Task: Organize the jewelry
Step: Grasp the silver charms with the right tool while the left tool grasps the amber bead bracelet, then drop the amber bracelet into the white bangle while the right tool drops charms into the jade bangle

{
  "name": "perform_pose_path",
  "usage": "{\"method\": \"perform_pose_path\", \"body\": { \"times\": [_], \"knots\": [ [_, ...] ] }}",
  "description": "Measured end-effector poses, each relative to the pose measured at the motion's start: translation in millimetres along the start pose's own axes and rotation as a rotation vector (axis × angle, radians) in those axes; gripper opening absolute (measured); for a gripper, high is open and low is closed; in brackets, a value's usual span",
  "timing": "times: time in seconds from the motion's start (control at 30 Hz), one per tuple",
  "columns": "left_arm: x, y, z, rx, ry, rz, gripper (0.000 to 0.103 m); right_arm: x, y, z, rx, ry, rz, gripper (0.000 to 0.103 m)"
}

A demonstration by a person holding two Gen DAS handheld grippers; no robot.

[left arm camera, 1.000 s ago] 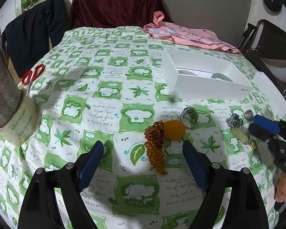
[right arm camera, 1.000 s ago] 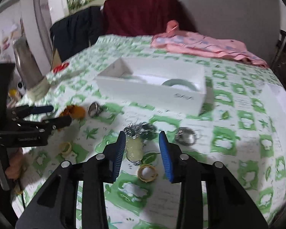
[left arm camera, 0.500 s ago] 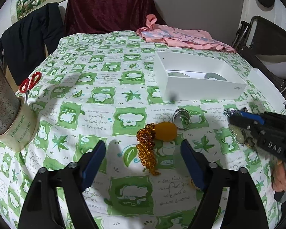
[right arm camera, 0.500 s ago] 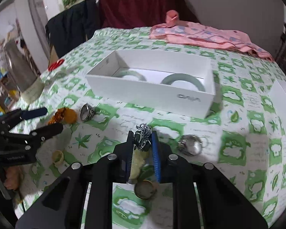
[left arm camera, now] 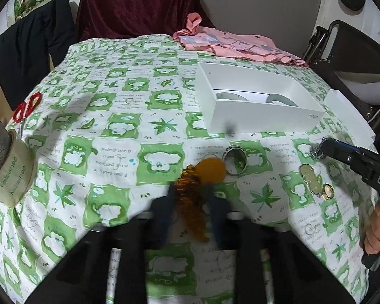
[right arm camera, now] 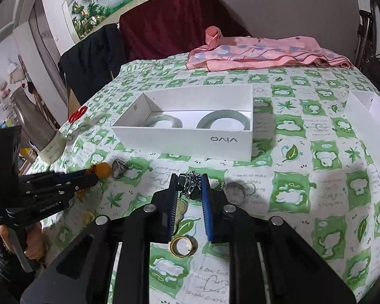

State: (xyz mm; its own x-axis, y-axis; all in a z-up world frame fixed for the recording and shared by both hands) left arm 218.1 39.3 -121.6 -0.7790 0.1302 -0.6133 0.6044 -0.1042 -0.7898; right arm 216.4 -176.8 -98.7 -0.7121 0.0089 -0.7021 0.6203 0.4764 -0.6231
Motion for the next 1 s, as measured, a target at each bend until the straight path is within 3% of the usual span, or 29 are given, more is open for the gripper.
{"method": "perform_pose_path", "body": {
  "times": [0.37,0.6,1.0],
  "knots": [
    [-7.5,-17.4,-4.8,0.03,-0.048,0.06,0.02,-7.5,-18.2,11.4,-0.014,0.05,0.072,0.017],
    [-40.1,-33.9,-2.4,0.07,-0.073,0.119,0.019,-21.0,-34.5,24.1,-0.054,0.115,0.127,0.017],
    [-92.2,-41.7,16.8,0.1,-0.048,0.186,0.019,-49.2,-32.1,25.4,-0.055,0.108,0.137,0.017]
  ]
}}
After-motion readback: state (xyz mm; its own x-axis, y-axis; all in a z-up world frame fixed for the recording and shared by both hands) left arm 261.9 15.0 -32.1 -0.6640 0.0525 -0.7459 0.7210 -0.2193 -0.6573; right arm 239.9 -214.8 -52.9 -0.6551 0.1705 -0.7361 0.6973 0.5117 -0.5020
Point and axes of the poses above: each gripper's, at about its wrist camera, not at the fingertips, and y roughly the way its jaws point, z to its right, x to its underside, the point moved 3 cm from there along y, roughly the way its jaws point, and after that the axes turned 8 degrees about -x, right-handed, at the moved point
